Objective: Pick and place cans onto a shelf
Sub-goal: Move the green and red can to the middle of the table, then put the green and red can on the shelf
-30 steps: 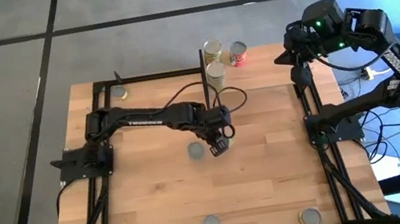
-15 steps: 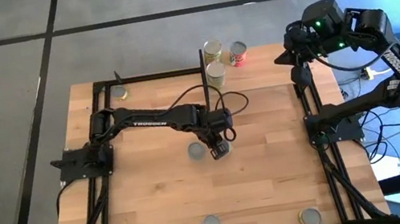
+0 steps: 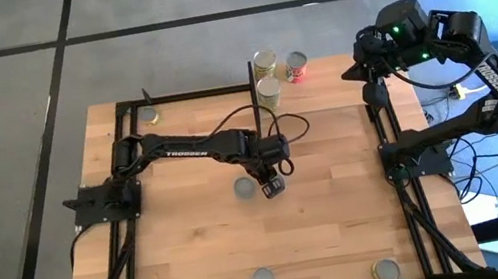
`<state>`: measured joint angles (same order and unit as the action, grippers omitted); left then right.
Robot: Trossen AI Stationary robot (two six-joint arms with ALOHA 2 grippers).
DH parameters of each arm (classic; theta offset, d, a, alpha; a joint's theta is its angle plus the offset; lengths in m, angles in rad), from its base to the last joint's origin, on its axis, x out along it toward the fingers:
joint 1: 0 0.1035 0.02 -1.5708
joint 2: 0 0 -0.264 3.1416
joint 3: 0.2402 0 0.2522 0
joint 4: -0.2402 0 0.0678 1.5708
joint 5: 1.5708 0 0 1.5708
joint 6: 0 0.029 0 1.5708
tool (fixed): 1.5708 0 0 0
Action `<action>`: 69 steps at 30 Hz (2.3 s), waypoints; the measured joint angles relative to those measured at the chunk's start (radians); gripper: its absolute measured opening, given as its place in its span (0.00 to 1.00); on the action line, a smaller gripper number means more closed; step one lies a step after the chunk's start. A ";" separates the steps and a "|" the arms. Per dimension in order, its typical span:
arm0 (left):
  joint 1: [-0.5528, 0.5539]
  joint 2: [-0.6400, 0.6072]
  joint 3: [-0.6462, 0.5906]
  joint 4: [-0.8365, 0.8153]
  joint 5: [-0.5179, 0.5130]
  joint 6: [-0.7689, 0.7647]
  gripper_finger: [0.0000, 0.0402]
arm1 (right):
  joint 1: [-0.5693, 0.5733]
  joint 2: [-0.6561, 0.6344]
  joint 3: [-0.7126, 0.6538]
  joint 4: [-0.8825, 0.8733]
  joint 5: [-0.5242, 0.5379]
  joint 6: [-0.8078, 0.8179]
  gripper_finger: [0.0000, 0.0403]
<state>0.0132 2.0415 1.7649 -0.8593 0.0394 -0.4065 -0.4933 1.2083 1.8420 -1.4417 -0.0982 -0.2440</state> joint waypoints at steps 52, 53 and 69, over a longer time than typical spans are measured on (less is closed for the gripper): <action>0.076 -0.571 0.000 -0.557 -0.136 0.079 0.13 | 0.360 0.414 -0.198 0.260 -0.049 0.303 0.23; 0.076 -0.581 0.000 -0.562 -0.139 0.079 0.13 | 0.360 0.432 -0.198 0.261 -0.044 0.304 0.23; 0.076 -0.672 0.000 -0.608 -0.188 0.079 0.13 | 0.378 0.648 -0.198 0.376 -0.114 0.510 0.23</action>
<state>0.0895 1.3699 1.7649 -1.4677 -0.1487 -0.3272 -0.1149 1.8561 1.6444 -1.0661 -0.2117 0.2657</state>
